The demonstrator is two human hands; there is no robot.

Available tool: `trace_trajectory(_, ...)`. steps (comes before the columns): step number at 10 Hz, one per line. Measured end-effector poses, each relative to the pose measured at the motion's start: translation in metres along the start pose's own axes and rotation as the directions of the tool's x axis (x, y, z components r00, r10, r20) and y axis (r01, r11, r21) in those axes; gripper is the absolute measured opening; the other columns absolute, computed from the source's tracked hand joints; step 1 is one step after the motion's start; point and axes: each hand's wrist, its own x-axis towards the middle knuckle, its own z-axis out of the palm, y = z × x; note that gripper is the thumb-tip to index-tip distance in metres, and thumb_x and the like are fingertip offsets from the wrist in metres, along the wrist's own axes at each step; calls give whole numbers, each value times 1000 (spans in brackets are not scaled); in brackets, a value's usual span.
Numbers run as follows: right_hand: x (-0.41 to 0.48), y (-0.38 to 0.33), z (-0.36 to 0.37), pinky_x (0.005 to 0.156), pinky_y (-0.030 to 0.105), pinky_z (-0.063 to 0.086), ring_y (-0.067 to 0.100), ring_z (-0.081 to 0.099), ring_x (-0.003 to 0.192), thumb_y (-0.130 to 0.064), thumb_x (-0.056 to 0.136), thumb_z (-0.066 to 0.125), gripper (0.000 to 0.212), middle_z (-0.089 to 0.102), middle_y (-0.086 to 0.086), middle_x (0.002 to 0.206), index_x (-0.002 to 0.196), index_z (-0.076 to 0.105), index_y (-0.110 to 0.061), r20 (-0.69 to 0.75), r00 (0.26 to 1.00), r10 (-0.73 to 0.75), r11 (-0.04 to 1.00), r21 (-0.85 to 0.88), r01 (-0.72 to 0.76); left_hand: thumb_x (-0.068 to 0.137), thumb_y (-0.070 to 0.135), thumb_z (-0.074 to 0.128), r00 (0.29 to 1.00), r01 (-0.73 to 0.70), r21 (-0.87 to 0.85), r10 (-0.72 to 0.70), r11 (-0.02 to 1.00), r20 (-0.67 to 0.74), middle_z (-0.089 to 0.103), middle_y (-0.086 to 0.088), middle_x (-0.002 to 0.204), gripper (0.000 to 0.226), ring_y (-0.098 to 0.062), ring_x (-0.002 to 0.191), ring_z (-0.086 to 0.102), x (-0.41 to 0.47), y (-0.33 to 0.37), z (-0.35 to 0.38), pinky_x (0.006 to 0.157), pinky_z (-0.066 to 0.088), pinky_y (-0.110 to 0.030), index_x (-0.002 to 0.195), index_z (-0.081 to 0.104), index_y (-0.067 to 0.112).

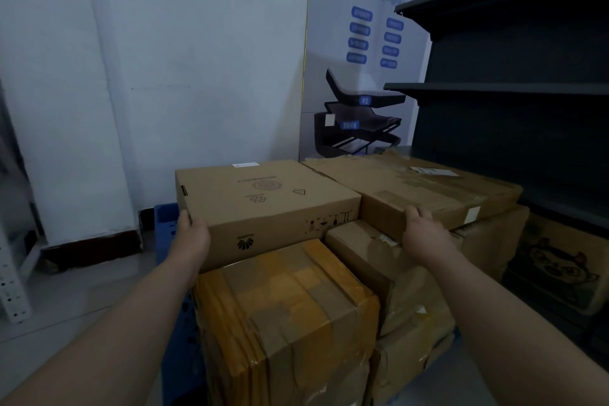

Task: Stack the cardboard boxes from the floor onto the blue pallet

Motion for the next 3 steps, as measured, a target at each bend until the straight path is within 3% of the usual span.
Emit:
trace_trajectory(1, -4, 2, -2, 113, 50, 28, 34, 31, 137, -14, 93, 41, 50, 30, 13, 151, 143, 31, -18, -77, 997, -21, 999, -46, 18, 95, 41, 34, 982, -64, 161, 91, 985, -165, 40, -15, 143, 55, -39, 123, 44, -5, 6, 5, 103, 39, -53, 147, 27, 24)
trace_trajectory(2, -5, 4, -10, 117, 49, 22, 31, 26, 142, -27, 94, 48, 53, 32, 11, 153, 144, 33, -20, -149, 986, -75, 996, -60, 66, 92, 32, 47, 935, -149, 346, 246, 926, -257, 44, -16, 139, 52, -39, 124, 43, -13, 23, 16, 102, 38, -53, 141, 38, 16)
trace_trajectory(3, -6, -1, -34, 116, 46, 20, 26, 26, 144, -33, 95, 50, 53, 33, 6, 153, 145, 35, -22, -161, 974, -160, 987, -49, 154, 92, 23, 52, 907, -266, 419, 373, 868, -197, 41, -13, 144, 51, -35, 131, 38, -25, 47, 28, 108, 33, -53, 141, 40, 16)
